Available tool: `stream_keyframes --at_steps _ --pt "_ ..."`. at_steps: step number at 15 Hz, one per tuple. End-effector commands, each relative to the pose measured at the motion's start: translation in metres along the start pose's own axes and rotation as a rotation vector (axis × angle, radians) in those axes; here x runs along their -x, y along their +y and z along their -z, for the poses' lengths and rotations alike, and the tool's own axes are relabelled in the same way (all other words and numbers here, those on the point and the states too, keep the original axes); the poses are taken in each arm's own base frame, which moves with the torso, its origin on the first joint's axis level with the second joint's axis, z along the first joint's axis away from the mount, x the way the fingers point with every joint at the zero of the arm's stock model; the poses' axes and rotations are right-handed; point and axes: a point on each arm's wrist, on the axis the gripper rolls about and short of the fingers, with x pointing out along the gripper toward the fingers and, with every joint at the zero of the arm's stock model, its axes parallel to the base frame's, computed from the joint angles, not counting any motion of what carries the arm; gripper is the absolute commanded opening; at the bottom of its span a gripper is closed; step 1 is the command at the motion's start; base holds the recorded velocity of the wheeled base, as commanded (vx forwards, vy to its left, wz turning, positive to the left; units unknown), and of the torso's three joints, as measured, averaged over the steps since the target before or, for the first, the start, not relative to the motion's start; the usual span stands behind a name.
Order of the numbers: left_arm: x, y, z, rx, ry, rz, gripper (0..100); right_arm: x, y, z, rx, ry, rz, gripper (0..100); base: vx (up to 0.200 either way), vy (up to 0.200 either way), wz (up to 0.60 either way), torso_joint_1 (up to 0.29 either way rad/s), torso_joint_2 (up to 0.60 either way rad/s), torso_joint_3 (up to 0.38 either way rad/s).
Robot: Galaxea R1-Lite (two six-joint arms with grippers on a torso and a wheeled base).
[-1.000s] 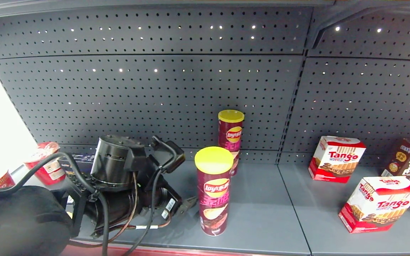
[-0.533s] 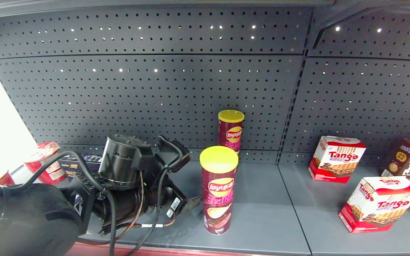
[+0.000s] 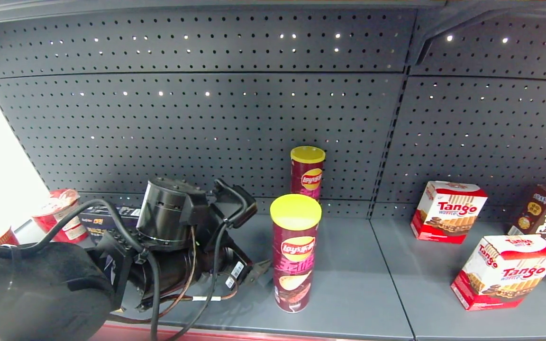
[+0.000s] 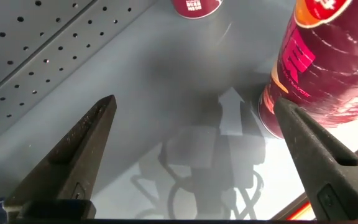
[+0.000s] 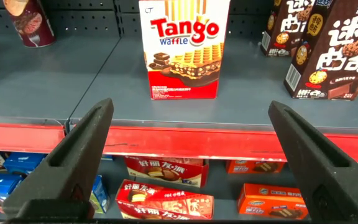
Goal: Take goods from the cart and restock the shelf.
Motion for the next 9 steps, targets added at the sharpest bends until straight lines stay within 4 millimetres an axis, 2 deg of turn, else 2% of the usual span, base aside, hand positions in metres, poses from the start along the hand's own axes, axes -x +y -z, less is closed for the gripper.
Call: stream_keyframes --at_steps 1,9 --pt "-0.0012 -0.0019 -0.0023 -0.004 -0.006 0.005 100 0.0000 0.0000 -0.0001 0.001 -0.001 0.000 100 0.000 0.000 0.00 0.000 0.00 0.000" --pt "-0.0079 -0.0087 -0.0062 0.000 -0.009 0.023 100 0.0000 0.0000 0.0000 0.001 0.001 0.000 100 0.000 0.000 0.00 0.000 0.00 0.000"
